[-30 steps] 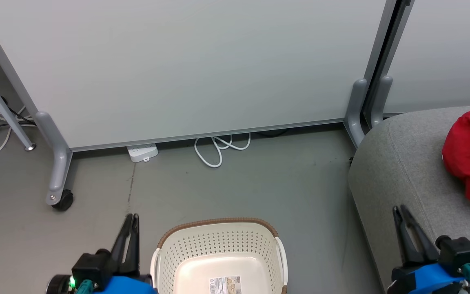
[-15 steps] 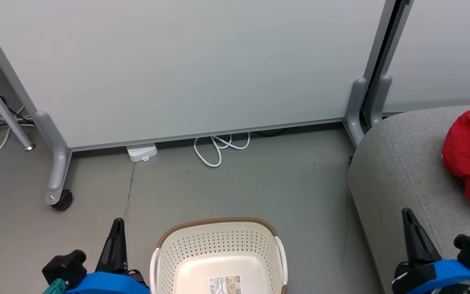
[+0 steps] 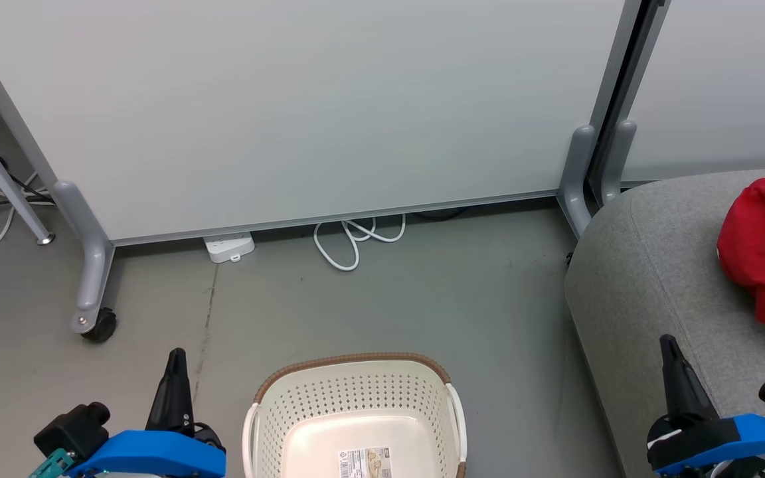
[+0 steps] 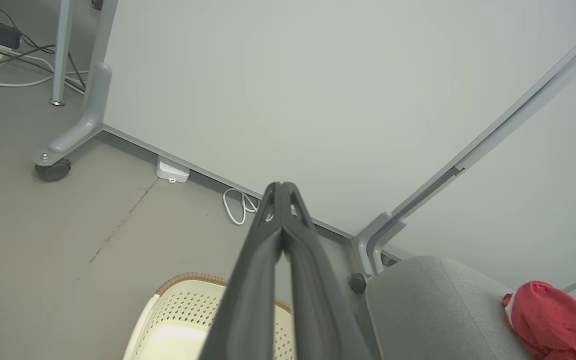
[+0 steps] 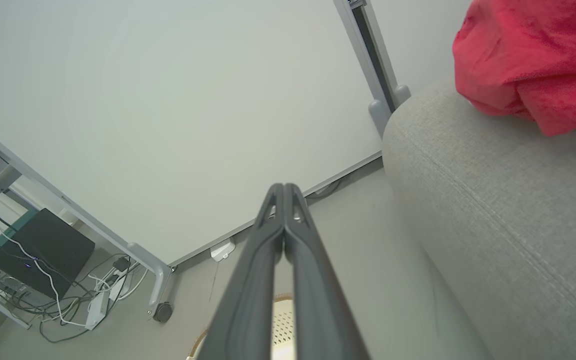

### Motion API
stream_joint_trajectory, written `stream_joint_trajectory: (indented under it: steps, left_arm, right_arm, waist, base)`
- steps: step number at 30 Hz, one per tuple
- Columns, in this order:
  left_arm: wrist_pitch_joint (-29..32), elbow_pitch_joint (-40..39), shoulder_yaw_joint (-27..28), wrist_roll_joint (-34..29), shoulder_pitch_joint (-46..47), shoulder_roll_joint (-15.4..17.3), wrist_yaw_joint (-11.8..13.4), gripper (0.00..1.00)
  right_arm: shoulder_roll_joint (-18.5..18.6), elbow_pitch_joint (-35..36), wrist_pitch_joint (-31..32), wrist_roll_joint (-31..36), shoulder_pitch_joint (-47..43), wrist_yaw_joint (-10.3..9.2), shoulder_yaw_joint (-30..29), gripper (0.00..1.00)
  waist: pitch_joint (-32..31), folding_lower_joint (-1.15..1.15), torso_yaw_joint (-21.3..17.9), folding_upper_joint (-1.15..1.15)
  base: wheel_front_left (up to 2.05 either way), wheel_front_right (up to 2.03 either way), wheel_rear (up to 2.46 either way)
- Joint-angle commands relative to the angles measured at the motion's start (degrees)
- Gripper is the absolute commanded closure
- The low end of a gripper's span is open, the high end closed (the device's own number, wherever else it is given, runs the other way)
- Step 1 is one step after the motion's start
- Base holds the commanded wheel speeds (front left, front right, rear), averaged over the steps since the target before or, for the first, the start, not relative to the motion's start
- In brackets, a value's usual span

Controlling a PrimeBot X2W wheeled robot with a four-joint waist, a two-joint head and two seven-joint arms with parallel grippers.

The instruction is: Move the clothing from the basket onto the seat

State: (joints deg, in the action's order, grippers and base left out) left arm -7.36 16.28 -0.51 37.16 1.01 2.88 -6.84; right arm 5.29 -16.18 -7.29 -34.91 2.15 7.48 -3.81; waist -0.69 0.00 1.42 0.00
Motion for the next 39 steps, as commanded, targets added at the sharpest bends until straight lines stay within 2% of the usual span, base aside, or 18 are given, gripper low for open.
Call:
stream_joint_trajectory:
  steps: [1, 39]
  left_arm:
    - [0.55, -1.03, 0.63, 2.24, 1.83, 0.03, -0.25, 1.0]
    - [7.55, -1.72, 4.08, 29.69, 3.9, 0.02, -0.52, 1.0]
  right_arm:
    - [0.0, 0.94, 0.56, -2.45, 1.64, 0.01, -0.25, 1.0]
    - [-1.26, 1.69, 7.52, -31.0, 3.16, 0.02, -1.61, 1.0]
  waist:
    - [0.01, 0.0, -0.02, 0.0]
    - [0.35, 0.0, -0.6, 0.0]
  base:
    - [0.0, 0.0, 0.0]
    - [0.0, 0.0, 0.0]
